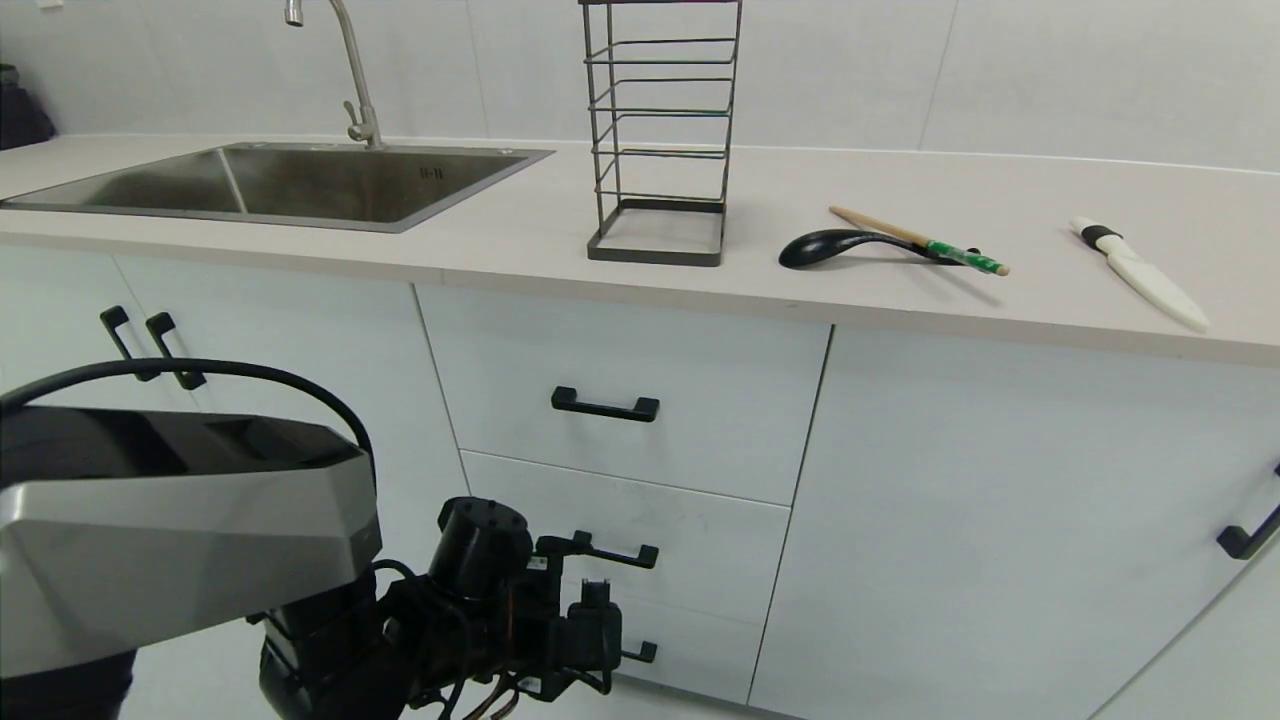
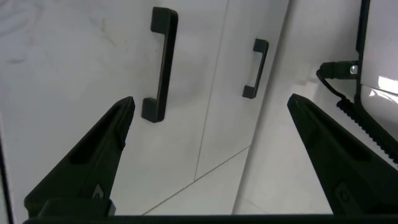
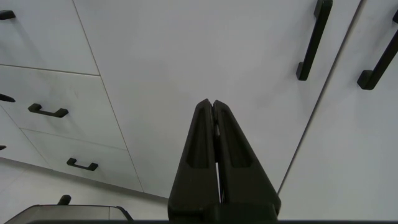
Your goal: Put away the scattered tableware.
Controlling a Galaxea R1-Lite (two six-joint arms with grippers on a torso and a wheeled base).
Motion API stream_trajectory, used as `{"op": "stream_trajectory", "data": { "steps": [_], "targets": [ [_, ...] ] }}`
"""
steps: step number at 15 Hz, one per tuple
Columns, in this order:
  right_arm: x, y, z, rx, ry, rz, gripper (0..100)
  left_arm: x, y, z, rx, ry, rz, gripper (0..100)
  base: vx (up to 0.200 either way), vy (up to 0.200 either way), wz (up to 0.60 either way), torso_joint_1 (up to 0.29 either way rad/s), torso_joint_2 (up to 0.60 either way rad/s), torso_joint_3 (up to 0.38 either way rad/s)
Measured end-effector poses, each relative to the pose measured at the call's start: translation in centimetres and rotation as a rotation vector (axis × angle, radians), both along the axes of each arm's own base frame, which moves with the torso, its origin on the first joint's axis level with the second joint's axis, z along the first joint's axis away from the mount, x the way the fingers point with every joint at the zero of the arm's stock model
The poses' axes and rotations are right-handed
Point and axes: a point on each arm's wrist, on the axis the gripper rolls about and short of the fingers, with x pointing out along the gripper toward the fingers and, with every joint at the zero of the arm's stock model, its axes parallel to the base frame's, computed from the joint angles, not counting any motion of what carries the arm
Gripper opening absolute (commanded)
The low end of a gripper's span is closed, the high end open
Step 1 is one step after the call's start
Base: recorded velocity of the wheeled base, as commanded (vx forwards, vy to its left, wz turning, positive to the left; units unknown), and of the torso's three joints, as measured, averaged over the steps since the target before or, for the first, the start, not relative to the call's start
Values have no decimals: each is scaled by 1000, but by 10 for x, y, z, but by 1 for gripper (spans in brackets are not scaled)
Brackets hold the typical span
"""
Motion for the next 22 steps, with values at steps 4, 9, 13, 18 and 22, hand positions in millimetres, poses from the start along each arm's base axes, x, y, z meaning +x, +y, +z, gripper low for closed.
{"op": "stream_trajectory", "data": {
  "steps": [4, 9, 13, 18, 22],
  "targets": [
    [0, 0, 0, 0, 0, 0, 0, 17, -12, -8, -12, -18, -2, 100, 0, 0, 0, 0, 0, 0],
    [0, 0, 0, 0, 0, 0, 0, 31, -20, -25, -12, -15, 2, 100, 0, 0, 0, 0, 0, 0],
    [0, 0, 0, 0, 0, 0, 0, 43, -25, -34, -17, -23, 8, 100, 0, 0, 0, 0, 0, 0],
    [0, 0, 0, 0, -1, -1, 0, 49, -19, -44, -7, -4, 31, 100, 0, 0, 0, 0, 0, 0],
    [0, 0, 0, 0, 0, 0, 0, 49, -18, -52, 1, 12, 31, 100, 0, 0, 0, 0, 0, 0]
  ]
}}
